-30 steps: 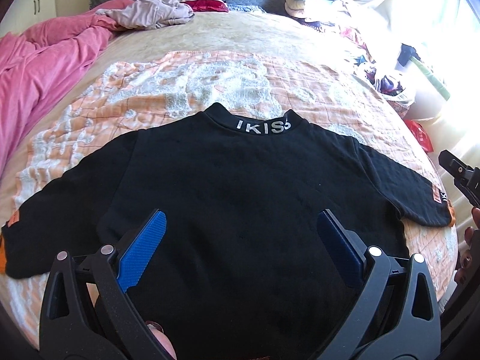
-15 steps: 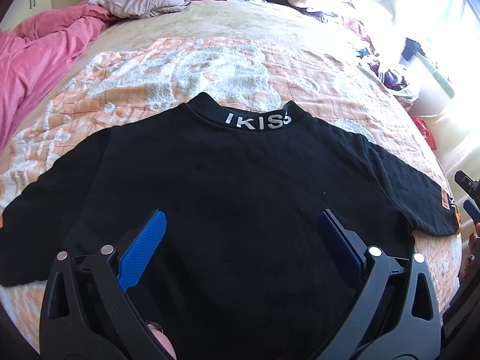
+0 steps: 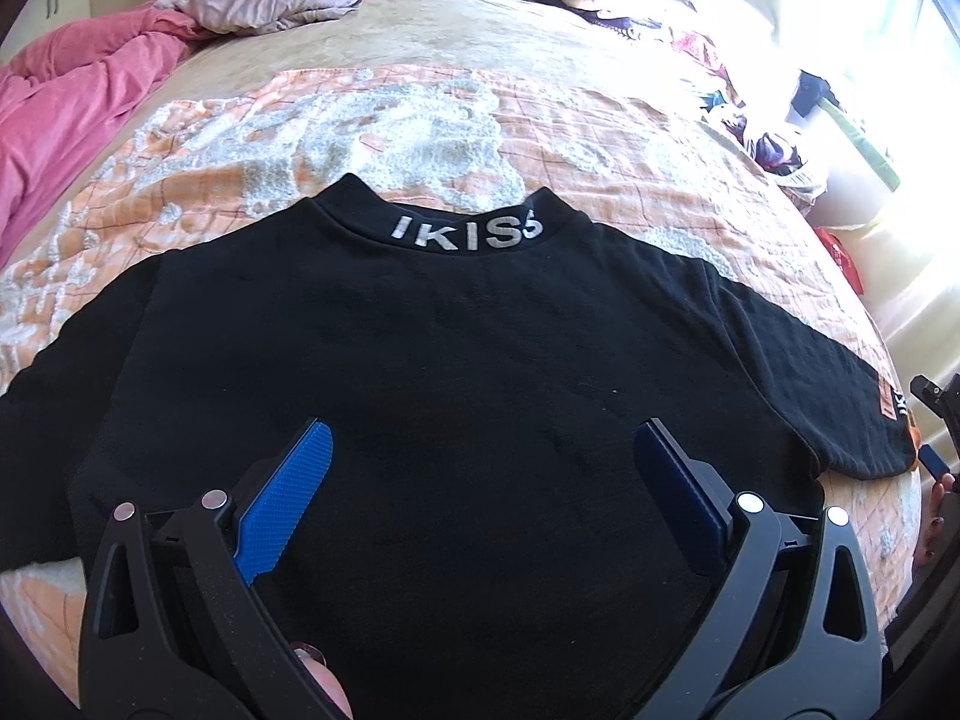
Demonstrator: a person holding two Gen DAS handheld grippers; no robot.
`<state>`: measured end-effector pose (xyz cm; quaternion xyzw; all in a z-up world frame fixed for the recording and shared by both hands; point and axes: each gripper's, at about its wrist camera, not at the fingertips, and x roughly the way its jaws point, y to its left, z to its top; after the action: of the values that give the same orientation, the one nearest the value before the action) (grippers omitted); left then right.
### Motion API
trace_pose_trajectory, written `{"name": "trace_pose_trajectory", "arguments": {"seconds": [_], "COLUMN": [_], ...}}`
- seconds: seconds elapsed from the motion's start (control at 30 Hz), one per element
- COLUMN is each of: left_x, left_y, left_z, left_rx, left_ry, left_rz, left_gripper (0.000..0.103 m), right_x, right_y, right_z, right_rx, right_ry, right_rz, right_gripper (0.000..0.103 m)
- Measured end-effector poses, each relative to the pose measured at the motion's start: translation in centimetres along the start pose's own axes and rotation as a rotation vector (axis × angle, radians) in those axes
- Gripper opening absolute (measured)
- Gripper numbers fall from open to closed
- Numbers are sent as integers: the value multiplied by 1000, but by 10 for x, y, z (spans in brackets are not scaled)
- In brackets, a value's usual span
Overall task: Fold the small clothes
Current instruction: 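Reach the right tool to the orange-cuffed sleeve and grasp the cuff, then lift the sleeve with the right tool and fold it across the shirt back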
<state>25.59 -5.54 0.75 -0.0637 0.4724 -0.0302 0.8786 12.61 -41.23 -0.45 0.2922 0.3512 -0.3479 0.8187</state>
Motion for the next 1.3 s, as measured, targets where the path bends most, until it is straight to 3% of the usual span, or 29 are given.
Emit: {"name": "trace_pose_trajectory", "arguments": {"seconds": [0.33,0.6,0.73,0.77,0.8,0.9,1.0,1.3], "left_x": [19,24,18,15,13,7,1,-11], "left_y": [-23,-20,-14,-12,-10,-3,2,10], "left_z": [-5,-9,-9,-9,-10,-10,-11,-12], "left_rx": [40,16,4,-3,-8,-37,-63,-95], "left_ry": [30,46,34,27,23,11,3,1], "left_rz": [-21,-35,-37,-37,-38,-54,-75,-78], "left_gripper": [95,95,95,95,95,95,95,95], "right_x": [27,55,59,57,56,59,47,-13], "right_y": [-65,-87,-89,-87,-85,-78,-64,5], "right_z": [12,31,34,34,34,33,35,27], "right_rx": [256,381,415,406,399,391,334,73], "right_ry": [58,102,67,60,58,74,33,-87], "right_rz": [-73,44,109,132,149,249,319,556], "right_gripper": [99,99,97,84,63,27,20,20]}}
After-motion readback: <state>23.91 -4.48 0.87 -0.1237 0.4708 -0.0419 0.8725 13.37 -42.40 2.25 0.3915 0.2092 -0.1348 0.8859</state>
